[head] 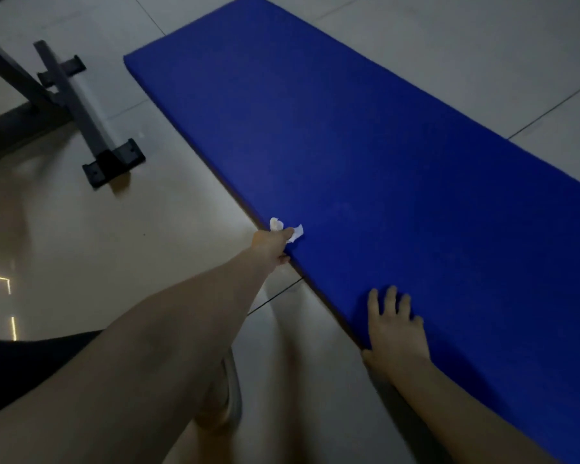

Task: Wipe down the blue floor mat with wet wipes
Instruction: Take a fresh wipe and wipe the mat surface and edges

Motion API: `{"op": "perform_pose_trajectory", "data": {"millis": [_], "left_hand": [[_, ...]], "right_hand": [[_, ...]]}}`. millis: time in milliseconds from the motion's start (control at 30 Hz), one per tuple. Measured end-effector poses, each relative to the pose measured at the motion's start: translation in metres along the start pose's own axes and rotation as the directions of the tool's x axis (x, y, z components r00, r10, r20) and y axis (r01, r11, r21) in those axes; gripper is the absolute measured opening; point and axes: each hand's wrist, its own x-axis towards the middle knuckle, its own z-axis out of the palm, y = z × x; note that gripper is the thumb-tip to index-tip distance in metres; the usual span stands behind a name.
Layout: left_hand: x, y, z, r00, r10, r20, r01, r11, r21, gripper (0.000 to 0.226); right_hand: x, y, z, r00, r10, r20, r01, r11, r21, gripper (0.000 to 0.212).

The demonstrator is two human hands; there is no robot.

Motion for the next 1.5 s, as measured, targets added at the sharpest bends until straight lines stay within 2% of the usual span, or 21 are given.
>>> {"op": "perform_pose_trajectory", "data": {"millis": [100, 167, 233, 300, 433, 533, 600, 667, 767, 833, 900, 967, 1000, 1100, 1200, 1267, 1367, 1433, 1500], "left_hand": [[0.007, -0.019, -0.007, 0.982, 0.159, -0.099, -0.139, 0.973, 0.184, 0.073], [0.007, -0.030, -0.008, 0.938, 0.291, -0.186, -0.240, 0.936, 0.257, 0.061], [0.010, -0.038, -0.005, 0.914, 0.372, -0.162, -0.305, 0.893, 0.331, 0.043], [0.005, -0.040, 0.000, 0.897, 0.427, -0.115, -0.355, 0.851, 0.388, 0.033], [-0.003, -0.051, 0.003, 0.834, 0.552, -0.028, -0.424, 0.672, 0.607, 0.037], [-0.005, -0.051, -0.003, 0.784, 0.618, 0.062, -0.482, 0.542, 0.688, 0.028], [-0.004, -0.046, -0.006, 0.787, 0.613, 0.063, -0.480, 0.547, 0.685, 0.017], [-0.005, -0.045, -0.007, 0.821, 0.571, 0.027, -0.452, 0.619, 0.642, 0.013], [-0.015, -0.053, -0.004, 0.837, 0.547, 0.031, -0.424, 0.611, 0.668, 0.011], [-0.034, -0.065, 0.004, 0.844, 0.525, 0.104, -0.459, 0.609, 0.647, 0.017], [-0.061, -0.085, 0.017, 0.833, 0.483, 0.271, -0.530, 0.554, 0.642, 0.021], [-0.085, -0.105, 0.032, 0.754, 0.483, 0.445, -0.646, 0.426, 0.633, 0.016], [-0.090, -0.113, 0.038, 0.717, 0.498, 0.488, -0.685, 0.373, 0.626, 0.011], [-0.080, -0.111, 0.040, 0.661, 0.514, 0.547, -0.730, 0.272, 0.626, 0.010], [-0.049, -0.087, 0.017, 0.668, 0.546, 0.505, -0.689, 0.199, 0.696, 0.018], [-0.018, -0.062, -0.004, 0.695, 0.623, 0.360, -0.607, 0.239, 0.758, 0.020], [0.015, -0.034, -0.025, 0.752, 0.652, 0.100, -0.445, 0.389, 0.807, 0.016], [0.009, -0.036, -0.018, 0.774, 0.628, 0.083, -0.462, 0.470, 0.752, 0.020], [-0.013, -0.054, -0.001, 0.783, 0.598, 0.174, -0.536, 0.505, 0.676, 0.024]], "right_hand": [[0.003, 0.011, -0.003, 0.998, -0.055, -0.031, 0.055, 0.998, 0.003, 0.108], [0.009, 0.017, -0.007, 0.995, -0.069, -0.069, 0.074, 0.995, 0.073, 0.093], [0.014, 0.023, -0.012, 0.995, -0.060, -0.085, 0.073, 0.985, 0.153, 0.075], [0.017, 0.026, -0.013, 0.995, -0.049, -0.089, 0.065, 0.979, 0.191, 0.067], [0.018, 0.031, -0.005, 0.993, -0.015, -0.114, 0.032, 0.988, 0.150, 0.080], [0.019, 0.049, -0.003, 0.979, 0.189, -0.077, -0.159, 0.943, 0.292, 0.096], [0.021, 0.066, -0.001, 0.966, 0.241, 0.094, -0.258, 0.902, 0.345, 0.117], [0.022, 0.081, 0.001, 0.961, 0.147, 0.236, -0.221, 0.917, 0.332, 0.132], [0.019, 0.089, 0.003, 0.958, 0.034, 0.283, -0.138, 0.924, 0.357, 0.133], [0.018, 0.088, 0.004, 0.962, 0.025, 0.270, -0.118, 0.936, 0.332, 0.134], [0.019, 0.087, 0.002, 0.959, 0.024, 0.281, -0.112, 0.947, 0.301, 0.137], [0.022, 0.087, 0.000, 0.952, 0.011, 0.306, -0.112, 0.942, 0.316, 0.137], [0.023, 0.086, 0.000, 0.948, -0.001, 0.318, -0.111, 0.936, 0.334, 0.137], [0.022, 0.085, 0.002, 0.941, -0.031, 0.338, -0.098, 0.929, 0.358, 0.138], [0.020, 0.083, 0.006, 0.936, -0.042, 0.350, -0.089, 0.932, 0.351, 0.137], [0.022, 0.084, 0.006, 0.930, -0.042, 0.366, -0.100, 0.927, 0.361, 0.136], [0.028, 0.086, 0.004, 0.928, -0.052, 0.369, -0.093, 0.927, 0.363, 0.137], [0.031, 0.085, 0.001, 0.923, -0.043, 0.383, -0.094, 0.939, 0.332, 0.139], [0.034, 0.082, -0.002, 0.914, -0.021, 0.406, -0.106, 0.952, 0.289, 0.142]]}}
